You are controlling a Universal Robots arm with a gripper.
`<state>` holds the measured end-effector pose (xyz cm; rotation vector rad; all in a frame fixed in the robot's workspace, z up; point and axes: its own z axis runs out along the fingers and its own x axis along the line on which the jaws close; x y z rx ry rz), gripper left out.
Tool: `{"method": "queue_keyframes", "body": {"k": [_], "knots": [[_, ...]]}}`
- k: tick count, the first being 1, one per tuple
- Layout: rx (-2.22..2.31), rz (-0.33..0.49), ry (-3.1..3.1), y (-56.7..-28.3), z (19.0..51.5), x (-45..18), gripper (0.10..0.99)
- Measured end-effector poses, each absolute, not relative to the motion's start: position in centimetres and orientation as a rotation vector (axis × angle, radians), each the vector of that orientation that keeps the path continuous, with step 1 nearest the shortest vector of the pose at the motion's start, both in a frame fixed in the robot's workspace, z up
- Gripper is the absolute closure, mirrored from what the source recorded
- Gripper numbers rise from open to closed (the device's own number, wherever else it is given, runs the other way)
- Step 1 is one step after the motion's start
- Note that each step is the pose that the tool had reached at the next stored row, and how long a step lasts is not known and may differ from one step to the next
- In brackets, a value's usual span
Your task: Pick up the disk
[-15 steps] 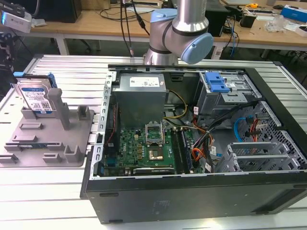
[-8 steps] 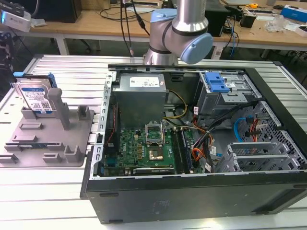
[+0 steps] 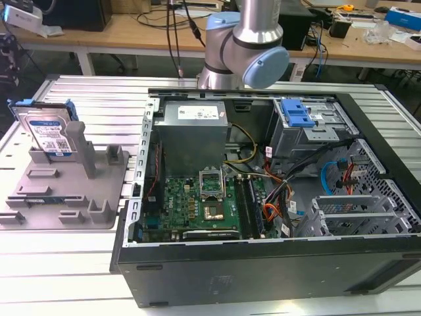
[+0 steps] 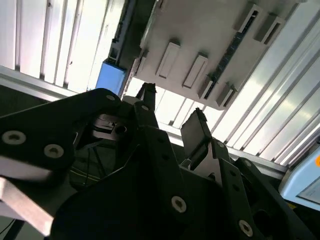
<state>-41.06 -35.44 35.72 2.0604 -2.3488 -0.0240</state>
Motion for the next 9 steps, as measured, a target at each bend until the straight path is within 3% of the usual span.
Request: {"method": "queue_keyframes", "body": {"k": [9], "knots": [[2.072, -0.019, -2.334, -31.6, 35.7, -41.5, 0.604]]}}
